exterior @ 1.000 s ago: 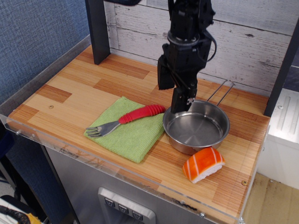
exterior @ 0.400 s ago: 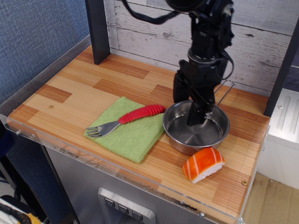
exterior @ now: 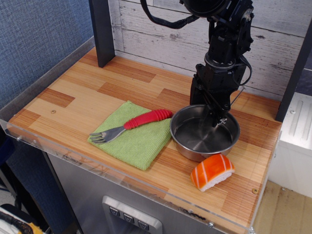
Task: Move the silver pot to just on the left side edge of the green cloth.
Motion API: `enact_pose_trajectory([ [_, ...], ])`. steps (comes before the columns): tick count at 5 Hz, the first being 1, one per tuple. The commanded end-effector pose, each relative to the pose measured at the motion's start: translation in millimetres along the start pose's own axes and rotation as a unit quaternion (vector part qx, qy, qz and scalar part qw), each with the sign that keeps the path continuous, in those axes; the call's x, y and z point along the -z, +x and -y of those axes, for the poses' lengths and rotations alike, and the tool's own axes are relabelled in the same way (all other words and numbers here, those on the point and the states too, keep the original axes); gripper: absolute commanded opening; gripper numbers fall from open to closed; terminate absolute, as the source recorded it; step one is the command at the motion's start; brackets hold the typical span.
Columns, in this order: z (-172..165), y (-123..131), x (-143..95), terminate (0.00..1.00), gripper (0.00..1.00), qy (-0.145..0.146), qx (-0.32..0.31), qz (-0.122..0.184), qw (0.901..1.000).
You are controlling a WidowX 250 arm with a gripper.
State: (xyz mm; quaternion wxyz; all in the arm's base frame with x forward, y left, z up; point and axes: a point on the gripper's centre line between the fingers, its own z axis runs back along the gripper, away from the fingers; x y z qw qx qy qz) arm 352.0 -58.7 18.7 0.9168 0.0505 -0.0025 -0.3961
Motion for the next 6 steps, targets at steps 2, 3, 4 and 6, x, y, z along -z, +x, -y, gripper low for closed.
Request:
enact_pose_trajectory([
  [2, -2.3, -0.9, -23.7, 0.0, 0.0, 0.02, 0.018, 0.039, 0.9989],
  [3, -2.5, -2.0, -23.3, 0.0, 0.0, 0.038, 0.035, 0.06, 0.9968],
  [4, -4.5, 1.7, -27.7, 0.0, 0.0, 0.083, 0.057, 0.088, 0.991],
  [6, -7.9, 5.3, -64.1, 0.0, 0.0, 0.092, 0.092, 0.114, 0.9848],
])
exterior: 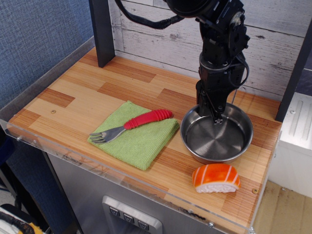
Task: Move the silver pot to just on the left side edge of the green cloth.
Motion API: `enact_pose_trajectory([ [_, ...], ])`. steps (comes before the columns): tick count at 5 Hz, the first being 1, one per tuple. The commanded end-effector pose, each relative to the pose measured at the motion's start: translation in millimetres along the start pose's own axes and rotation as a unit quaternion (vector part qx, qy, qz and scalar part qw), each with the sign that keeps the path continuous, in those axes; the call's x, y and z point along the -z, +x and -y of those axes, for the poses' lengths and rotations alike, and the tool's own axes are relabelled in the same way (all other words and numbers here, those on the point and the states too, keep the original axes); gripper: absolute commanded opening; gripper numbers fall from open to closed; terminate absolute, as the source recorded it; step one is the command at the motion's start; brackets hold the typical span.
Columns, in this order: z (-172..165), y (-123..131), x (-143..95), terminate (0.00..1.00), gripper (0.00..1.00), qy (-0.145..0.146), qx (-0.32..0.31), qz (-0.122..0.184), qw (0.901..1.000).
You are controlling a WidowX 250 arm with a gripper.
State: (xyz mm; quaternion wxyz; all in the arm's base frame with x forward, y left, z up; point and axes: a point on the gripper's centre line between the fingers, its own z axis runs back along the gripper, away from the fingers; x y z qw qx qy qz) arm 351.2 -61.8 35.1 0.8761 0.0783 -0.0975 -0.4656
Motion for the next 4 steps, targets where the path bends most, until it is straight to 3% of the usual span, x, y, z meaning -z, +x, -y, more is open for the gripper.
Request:
enact_pose_trajectory([
  [1, -21.9, 16.6, -76.7, 0.0, 0.0, 0.047, 0.029, 0.054, 0.997],
  [2, -25.5, 15.2, -106.2, 0.0, 0.0, 0.061, 0.037, 0.064, 0.9954],
  [4, -34.2, -32.4, -151.3, 0.0, 0.0, 0.112, -0.008, 0.077, 0.9906],
])
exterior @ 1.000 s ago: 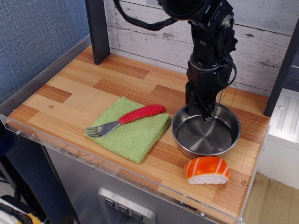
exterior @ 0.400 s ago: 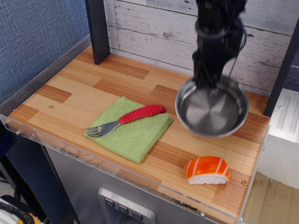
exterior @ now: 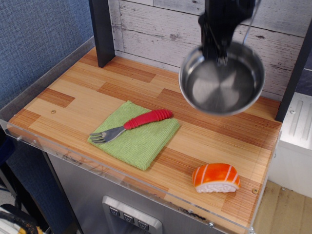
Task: Move the silver pot to just on the left side edge of the green cloth.
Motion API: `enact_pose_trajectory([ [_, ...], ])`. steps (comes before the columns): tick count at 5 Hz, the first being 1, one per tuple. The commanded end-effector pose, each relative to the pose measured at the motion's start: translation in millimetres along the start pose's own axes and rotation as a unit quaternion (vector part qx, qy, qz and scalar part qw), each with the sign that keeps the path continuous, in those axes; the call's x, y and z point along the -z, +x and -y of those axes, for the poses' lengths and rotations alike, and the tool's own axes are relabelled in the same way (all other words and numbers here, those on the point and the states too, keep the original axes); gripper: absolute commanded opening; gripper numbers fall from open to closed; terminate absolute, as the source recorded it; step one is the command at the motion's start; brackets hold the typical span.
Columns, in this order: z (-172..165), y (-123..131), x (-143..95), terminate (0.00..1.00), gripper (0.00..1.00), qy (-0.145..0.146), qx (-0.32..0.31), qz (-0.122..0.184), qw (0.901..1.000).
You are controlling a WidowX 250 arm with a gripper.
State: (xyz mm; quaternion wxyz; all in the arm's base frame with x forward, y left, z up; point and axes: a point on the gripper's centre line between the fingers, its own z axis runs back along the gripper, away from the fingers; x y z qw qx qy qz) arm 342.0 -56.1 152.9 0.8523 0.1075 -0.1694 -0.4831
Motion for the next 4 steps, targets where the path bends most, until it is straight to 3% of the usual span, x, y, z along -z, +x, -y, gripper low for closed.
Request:
enact_pose_trajectory([
  [1, -21.7, -55.1, -41.1, 0.0, 0.0, 0.085, -0.047, 0.021, 0.9951],
  [4, -57.4, -134.2, -11.6, 0.0, 0.0, 0.091, -0.091, -0.022, 0.9915],
])
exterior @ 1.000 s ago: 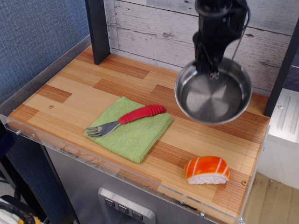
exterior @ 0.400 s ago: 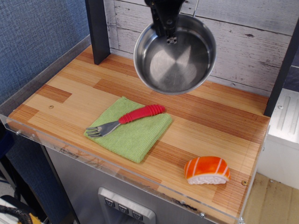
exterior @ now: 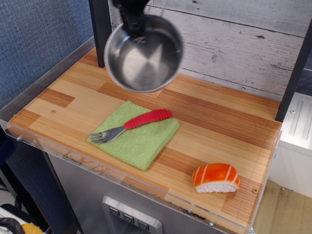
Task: Move the silver pot to just on the left side edge of the green cloth.
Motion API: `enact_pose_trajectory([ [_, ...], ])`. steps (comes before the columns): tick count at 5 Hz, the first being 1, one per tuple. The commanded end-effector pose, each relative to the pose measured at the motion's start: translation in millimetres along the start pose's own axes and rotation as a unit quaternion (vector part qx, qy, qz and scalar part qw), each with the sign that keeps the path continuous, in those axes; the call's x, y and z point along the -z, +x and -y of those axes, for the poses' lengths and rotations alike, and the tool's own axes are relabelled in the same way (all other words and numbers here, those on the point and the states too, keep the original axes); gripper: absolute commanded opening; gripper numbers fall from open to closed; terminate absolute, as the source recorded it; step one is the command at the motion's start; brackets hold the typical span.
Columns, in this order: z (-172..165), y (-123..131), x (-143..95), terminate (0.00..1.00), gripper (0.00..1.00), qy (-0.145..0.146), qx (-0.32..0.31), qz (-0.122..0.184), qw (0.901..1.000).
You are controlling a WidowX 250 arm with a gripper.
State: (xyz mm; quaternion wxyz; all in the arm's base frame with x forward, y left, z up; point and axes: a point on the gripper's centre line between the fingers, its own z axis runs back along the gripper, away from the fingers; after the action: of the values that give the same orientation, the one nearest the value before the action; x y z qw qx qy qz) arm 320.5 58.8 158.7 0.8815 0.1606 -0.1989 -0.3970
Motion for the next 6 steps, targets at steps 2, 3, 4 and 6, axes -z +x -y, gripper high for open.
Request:
enact_pose_trajectory([
  [2, -39.4, -60.9, 36.1, 0.0, 0.0, -0.003, -0.023, -0.048, 0.9986],
  [3, -45.9, -75.9, 50.7, 0.0, 0.0, -0.018, -0.031, -0.063, 0.9973],
  [4, -45.1, -85.4, 67.9, 0.0, 0.0, -0.042, -0.033, -0.076, 0.9957],
  [6, -31.9, -92.3, 86.7, 0.0, 0.0, -0.114, -0.047, -0.081, 0.989],
])
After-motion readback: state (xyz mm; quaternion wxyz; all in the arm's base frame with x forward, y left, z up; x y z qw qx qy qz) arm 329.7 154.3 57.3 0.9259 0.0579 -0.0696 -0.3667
